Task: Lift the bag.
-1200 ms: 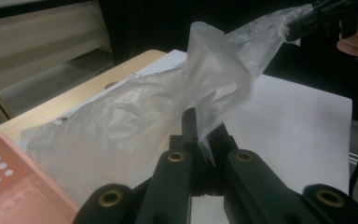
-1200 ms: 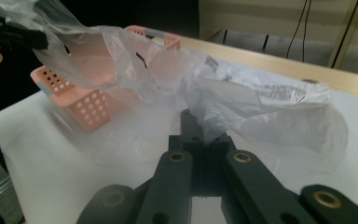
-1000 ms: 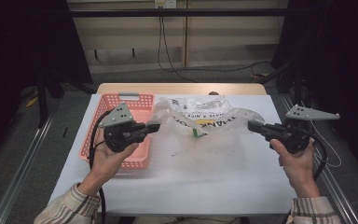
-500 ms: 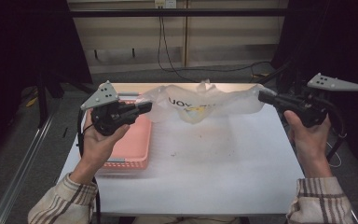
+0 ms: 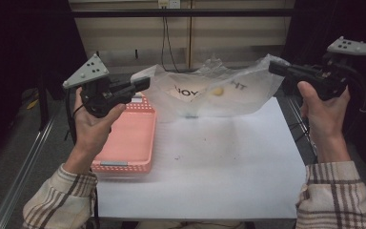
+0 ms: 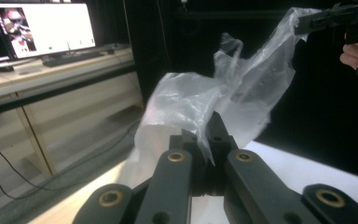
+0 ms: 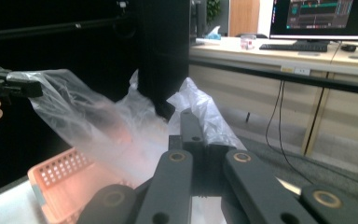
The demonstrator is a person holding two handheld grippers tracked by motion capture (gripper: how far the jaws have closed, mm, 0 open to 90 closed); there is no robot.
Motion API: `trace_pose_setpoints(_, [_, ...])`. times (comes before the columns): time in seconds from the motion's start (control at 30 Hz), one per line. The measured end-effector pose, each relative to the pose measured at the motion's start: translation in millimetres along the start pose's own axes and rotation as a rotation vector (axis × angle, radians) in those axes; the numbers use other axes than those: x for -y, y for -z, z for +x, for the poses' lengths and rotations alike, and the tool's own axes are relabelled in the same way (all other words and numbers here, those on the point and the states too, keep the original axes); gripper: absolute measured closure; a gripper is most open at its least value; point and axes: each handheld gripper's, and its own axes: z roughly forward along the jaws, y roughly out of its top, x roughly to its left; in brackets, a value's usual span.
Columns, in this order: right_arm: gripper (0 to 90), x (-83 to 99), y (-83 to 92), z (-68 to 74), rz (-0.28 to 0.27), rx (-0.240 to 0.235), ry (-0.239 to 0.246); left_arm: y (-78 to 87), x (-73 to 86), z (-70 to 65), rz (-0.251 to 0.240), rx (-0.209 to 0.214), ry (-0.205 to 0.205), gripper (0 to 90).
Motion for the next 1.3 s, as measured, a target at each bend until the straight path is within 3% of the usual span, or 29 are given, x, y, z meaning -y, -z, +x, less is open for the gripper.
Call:
trace_pose_setpoints(0.27, [90.0, -23.2, -2.3, 1.0, -0.026, 0.004, 0.016, 0.3, -19.7, 7.6, -0.023, -0.017, 0.006, 90.0])
trace_pose_setpoints(0.57, [90.0, -55.8, -7.9, 2.4, -0.046, 0.033, 0.055, -3.5, -57.1, 14.6, -0.051, -0.056, -0.002, 90.0])
trace_pose_setpoints(0.83, [90.0, -48.9, -20.0, -3.0, -0.018, 0.032, 0.042, -11.8, -52.2, 18.4, -0.038, -0.05, 0.01, 90.0])
trace_pose_setpoints(1.1, [90.0, -48.6, -19.2, -6.1, -0.051, 0.021, 0.033, -8.5, -50.8, 21.3, -0.04, -0.059, 0.022, 90.0])
trace_pose_setpoints(1.3, [90.0, -31.5, -22.4, -12.8, -0.035, 0.024, 0.016, -13.6, -40.4, 22.0, -0.021, -0.06, 0.025, 90.0])
